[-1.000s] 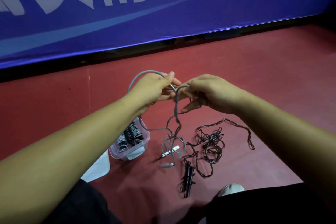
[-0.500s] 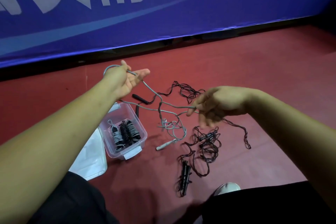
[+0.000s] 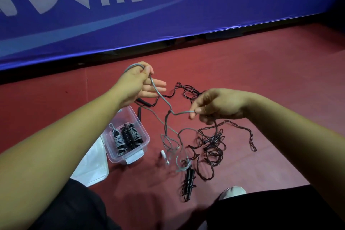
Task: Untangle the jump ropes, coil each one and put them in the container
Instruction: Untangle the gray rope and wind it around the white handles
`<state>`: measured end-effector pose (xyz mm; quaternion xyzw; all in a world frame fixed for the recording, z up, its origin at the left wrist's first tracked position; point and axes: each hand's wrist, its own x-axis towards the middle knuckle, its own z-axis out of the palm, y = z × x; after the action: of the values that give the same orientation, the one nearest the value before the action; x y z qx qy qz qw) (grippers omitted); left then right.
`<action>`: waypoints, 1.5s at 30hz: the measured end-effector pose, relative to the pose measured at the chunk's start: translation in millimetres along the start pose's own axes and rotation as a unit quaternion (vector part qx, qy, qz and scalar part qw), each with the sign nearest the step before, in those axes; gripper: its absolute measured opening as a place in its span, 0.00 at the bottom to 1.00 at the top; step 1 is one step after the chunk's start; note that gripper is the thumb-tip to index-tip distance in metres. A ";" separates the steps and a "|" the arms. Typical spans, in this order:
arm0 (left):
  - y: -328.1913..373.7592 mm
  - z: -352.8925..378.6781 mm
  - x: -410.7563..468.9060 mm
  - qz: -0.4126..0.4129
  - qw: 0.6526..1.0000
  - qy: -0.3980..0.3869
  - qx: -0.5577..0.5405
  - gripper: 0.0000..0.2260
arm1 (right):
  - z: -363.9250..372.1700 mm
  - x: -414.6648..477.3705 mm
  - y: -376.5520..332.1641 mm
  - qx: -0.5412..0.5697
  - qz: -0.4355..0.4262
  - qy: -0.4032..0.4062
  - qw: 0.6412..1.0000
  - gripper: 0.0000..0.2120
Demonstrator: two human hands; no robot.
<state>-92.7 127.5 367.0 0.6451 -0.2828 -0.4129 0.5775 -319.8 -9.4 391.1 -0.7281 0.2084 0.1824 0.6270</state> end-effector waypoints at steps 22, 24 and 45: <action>13.2 21.3 -20.6 -0.026 0.989 -0.071 -0.130 0.09 | 5.3 9.0 -0.8 -0.323 0.070 -0.131 0.935 0.25; 16.8 22.3 -21.0 -0.049 0.960 -0.091 -0.261 0.03 | 13.1 11.4 1.6 -0.300 0.057 -0.128 0.944 0.16; 31.4 39.8 -40.0 0.063 0.934 -0.099 -0.337 0.10 | 39.9 32.5 -18.4 -0.138 -0.172 0.239 0.946 0.15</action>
<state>-143.4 135.3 406.3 0.3495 -0.2227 -0.5085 0.7548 -282.7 30.0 383.5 -0.8545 0.1969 -0.0807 0.4739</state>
